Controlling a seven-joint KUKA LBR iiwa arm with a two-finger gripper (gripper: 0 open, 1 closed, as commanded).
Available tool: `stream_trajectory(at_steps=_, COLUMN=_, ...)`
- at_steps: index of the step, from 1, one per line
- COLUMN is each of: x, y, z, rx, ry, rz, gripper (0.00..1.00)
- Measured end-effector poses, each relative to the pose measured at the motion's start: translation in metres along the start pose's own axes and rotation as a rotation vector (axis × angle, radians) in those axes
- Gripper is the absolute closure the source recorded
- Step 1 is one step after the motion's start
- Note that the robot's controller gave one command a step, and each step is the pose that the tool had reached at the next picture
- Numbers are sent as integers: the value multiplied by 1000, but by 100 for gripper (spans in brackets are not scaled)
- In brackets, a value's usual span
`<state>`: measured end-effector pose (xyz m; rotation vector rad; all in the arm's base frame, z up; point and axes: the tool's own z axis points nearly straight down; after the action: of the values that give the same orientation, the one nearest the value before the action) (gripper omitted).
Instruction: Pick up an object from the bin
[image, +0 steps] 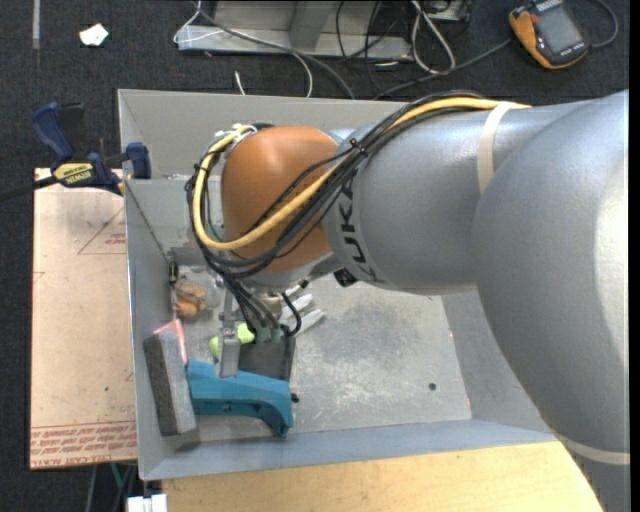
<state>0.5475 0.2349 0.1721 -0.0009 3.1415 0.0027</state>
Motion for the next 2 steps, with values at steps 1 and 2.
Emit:
stream_trajectory(at_steps=1, x=7, y=-10, z=-3, rx=0, ry=1, rz=167, gripper=0)
stream_trajectory(at_steps=2, x=11, y=-43, z=-5, rx=0, ry=1, rz=335, gripper=0)
